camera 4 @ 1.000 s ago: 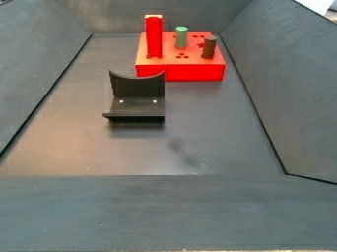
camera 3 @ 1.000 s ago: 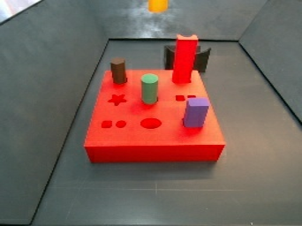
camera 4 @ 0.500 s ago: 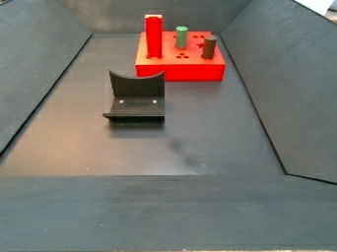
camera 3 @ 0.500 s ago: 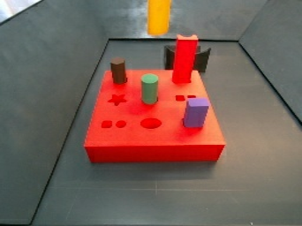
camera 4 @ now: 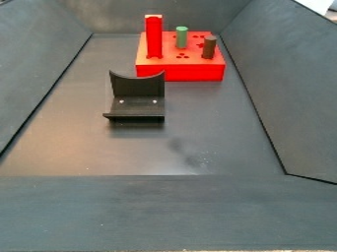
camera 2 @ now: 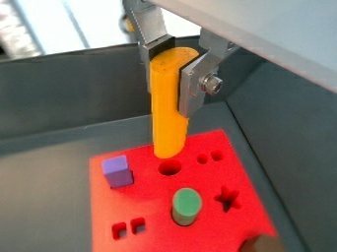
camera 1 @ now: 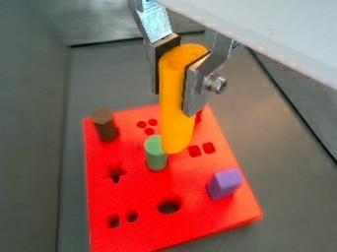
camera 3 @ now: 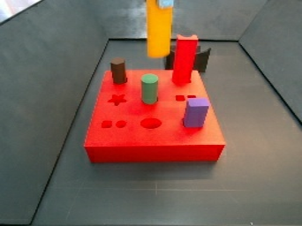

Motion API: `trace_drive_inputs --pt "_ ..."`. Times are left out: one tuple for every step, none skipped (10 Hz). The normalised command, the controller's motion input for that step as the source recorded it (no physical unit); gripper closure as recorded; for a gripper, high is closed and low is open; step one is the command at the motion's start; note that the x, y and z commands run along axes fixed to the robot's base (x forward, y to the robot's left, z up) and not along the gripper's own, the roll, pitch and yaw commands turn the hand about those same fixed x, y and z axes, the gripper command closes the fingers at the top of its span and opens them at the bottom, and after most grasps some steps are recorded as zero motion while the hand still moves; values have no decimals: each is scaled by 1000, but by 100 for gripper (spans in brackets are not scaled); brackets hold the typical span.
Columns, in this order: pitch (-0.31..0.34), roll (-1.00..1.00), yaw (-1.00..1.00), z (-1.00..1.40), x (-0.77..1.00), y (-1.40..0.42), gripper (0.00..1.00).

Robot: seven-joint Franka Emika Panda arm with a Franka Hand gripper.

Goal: Pick up the oval object. Move up. Move to above the board. Insert the oval object.
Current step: Insert the oval object.

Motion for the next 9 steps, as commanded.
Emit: trace_drive_inputs --pt "-100 -53 -949 -243 0 -143 100" --pt "-44 -44 -991 -211 0 -97 100" --pt "0 -40 -1000 -160 0 -54 100" --pt "11 -4 -989 -34 0 -40 100" --pt "130 0 -877 -31 -6 -91 100" --pt "149 19 -583 -186 60 -146 100" --pt "137 33 -423 -326 0 -140 100" --pt "194 61 -89 -480 -9 -40 100" --pt "266 83 11 -477 -86 0 100"
